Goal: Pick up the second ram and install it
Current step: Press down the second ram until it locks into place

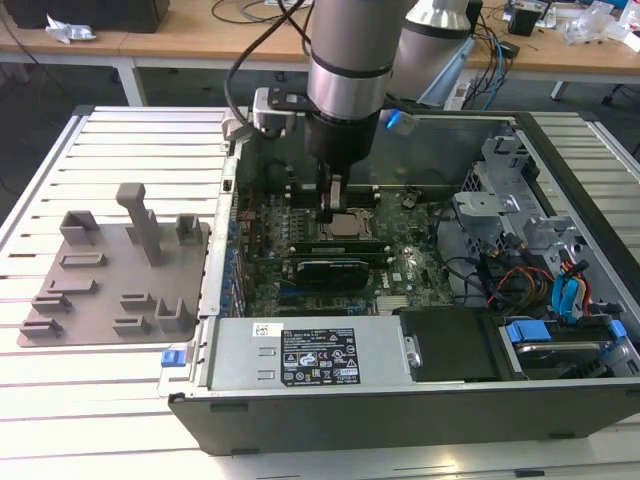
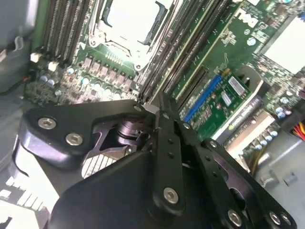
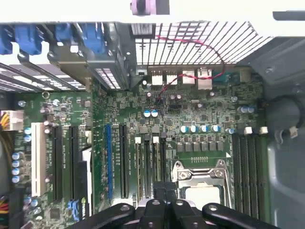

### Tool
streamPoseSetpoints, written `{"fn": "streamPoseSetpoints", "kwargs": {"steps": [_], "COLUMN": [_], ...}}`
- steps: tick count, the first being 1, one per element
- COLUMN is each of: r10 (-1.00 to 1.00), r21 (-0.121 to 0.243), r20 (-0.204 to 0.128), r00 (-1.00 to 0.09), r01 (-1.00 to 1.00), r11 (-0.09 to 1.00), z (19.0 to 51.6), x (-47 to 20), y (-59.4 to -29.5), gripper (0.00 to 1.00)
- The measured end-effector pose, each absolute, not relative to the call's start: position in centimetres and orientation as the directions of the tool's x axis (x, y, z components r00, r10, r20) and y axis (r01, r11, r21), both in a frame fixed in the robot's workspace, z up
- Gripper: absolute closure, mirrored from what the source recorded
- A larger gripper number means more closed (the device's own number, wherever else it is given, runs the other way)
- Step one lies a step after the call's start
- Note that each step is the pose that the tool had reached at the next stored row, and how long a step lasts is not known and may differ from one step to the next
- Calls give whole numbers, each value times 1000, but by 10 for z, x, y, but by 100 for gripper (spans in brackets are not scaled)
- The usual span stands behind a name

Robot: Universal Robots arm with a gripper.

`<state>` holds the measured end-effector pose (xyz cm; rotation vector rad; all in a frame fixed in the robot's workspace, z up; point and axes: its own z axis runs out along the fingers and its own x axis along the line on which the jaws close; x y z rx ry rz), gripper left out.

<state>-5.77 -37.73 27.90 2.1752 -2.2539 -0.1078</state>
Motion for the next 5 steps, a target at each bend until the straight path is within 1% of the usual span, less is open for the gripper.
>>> {"fn": "streamPoseSetpoints", "kwargs": {"steps": [5], "r10": [-998], "r21": [55], "r20": [-44], "r00": [-37], "r01": [-998], "r11": [34], "z": [279], "x": [-58], "y": [-377], "gripper": [90]}}
